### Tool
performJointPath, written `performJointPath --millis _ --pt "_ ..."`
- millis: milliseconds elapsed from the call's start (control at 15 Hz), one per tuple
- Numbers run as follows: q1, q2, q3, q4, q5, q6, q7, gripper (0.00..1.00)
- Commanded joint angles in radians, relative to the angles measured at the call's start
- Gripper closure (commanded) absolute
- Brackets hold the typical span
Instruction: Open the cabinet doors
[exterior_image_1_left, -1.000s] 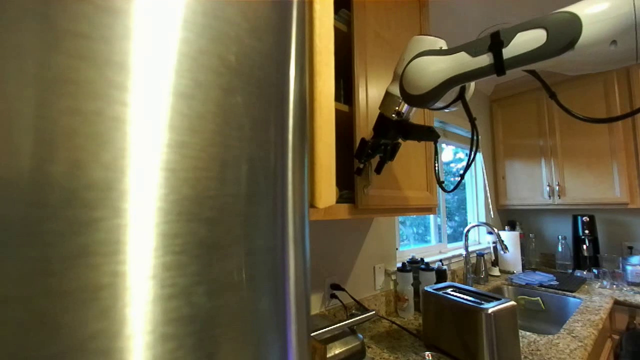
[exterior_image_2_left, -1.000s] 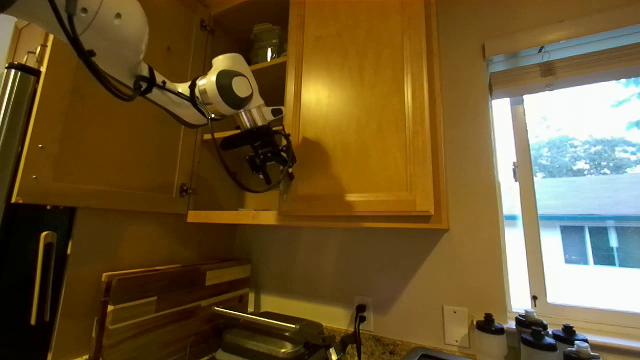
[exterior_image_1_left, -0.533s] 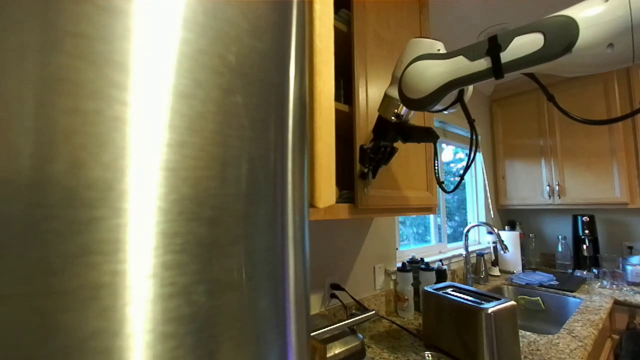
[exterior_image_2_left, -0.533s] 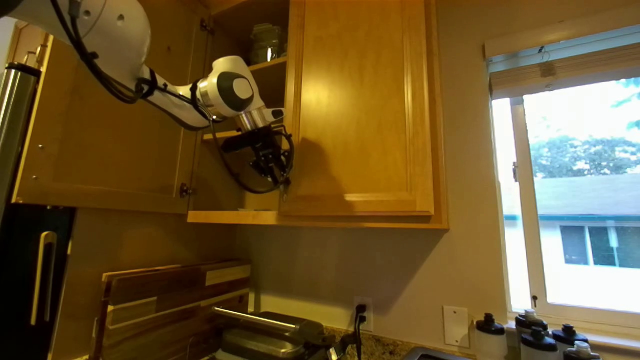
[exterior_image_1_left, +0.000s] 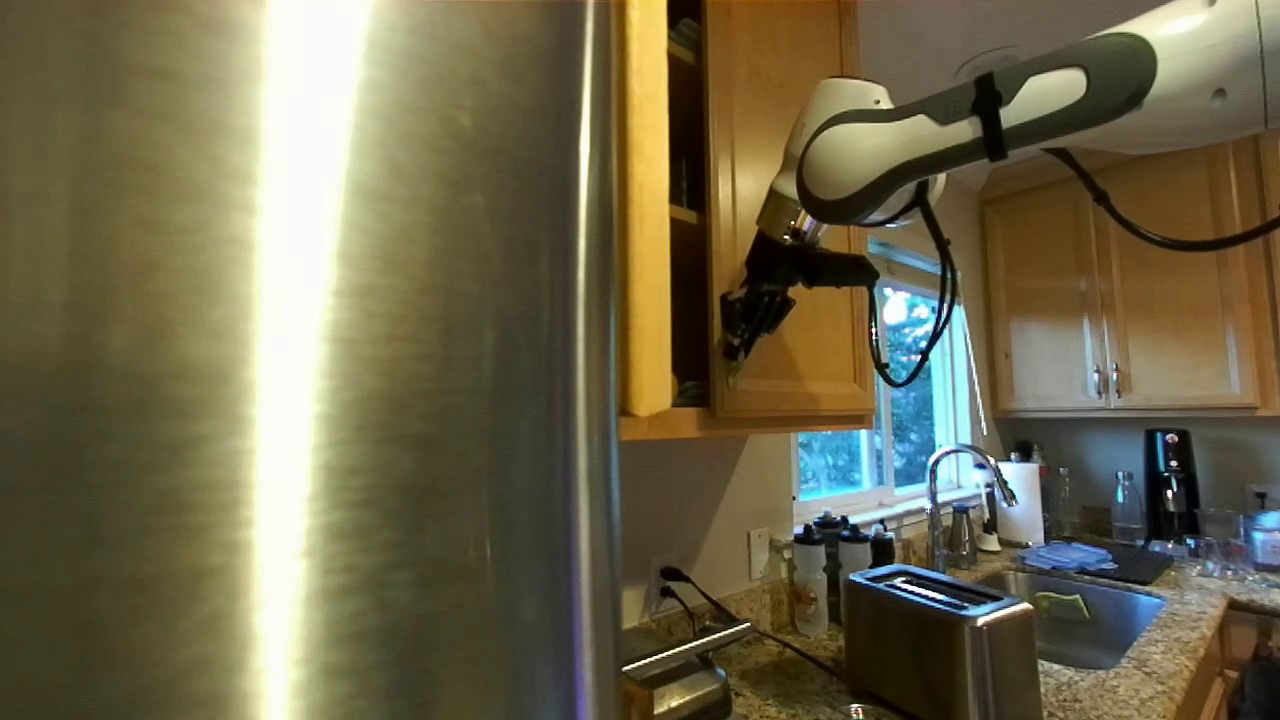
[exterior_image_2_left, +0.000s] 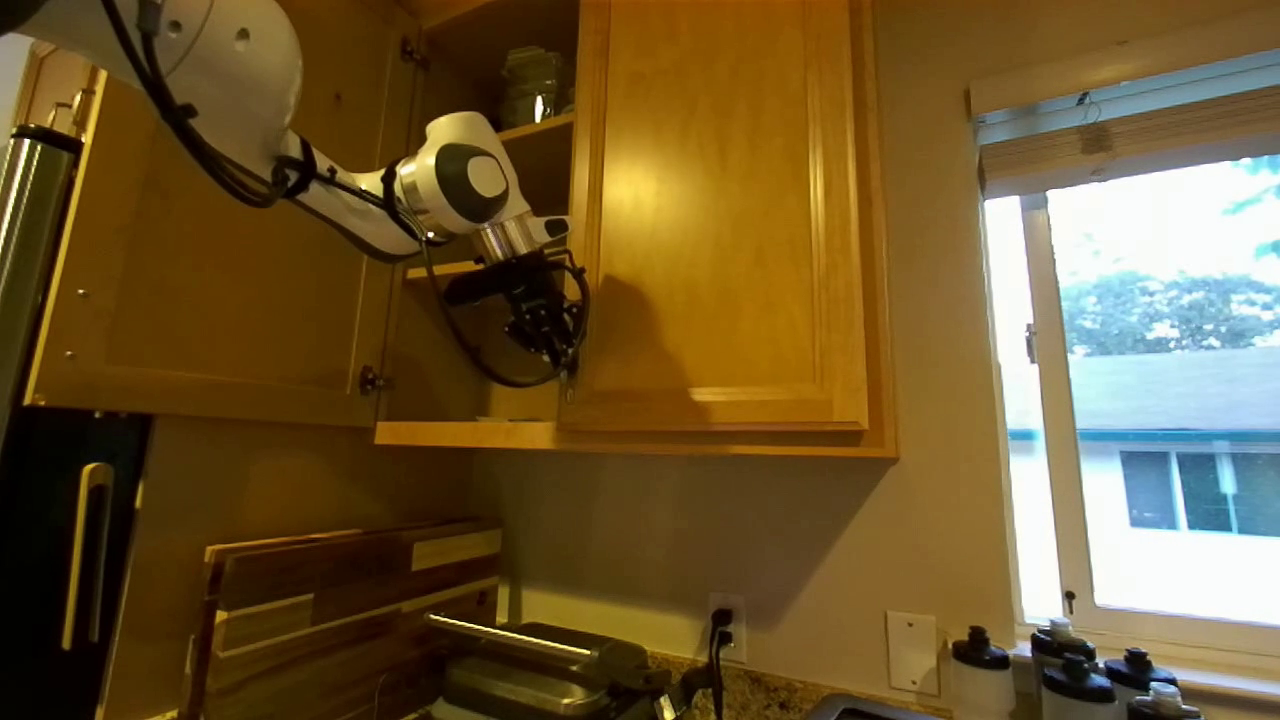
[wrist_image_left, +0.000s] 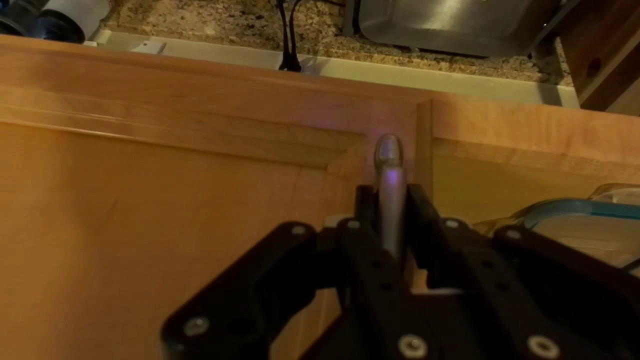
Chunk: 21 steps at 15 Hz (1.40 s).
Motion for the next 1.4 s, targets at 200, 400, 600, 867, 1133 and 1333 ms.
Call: performJointPath --millis 200,400,600,867,1133,1333 --pt "-0.061 -0.084 -0.025 -0.091 -0.053 0.004 0.118 0.90" --pt "-0.074 -0.141 -0.040 -0.149 -0.031 0.002 0.193 0.91" --pt "-0.086 -0.206 -0.047 -0.213 -0.006 0.003 0.252 0.90" --pt "-0.108 -0.302 -0.048 -0.288 0.019 -0.012 0.296 0.90" --pt "-0.138 -0.382 -0.059 -0.335 0.038 -0.050 0.299 0.91" --pt "-0.166 -0.432 -0.073 -0.351 0.057 -0.096 0.302 0.91"
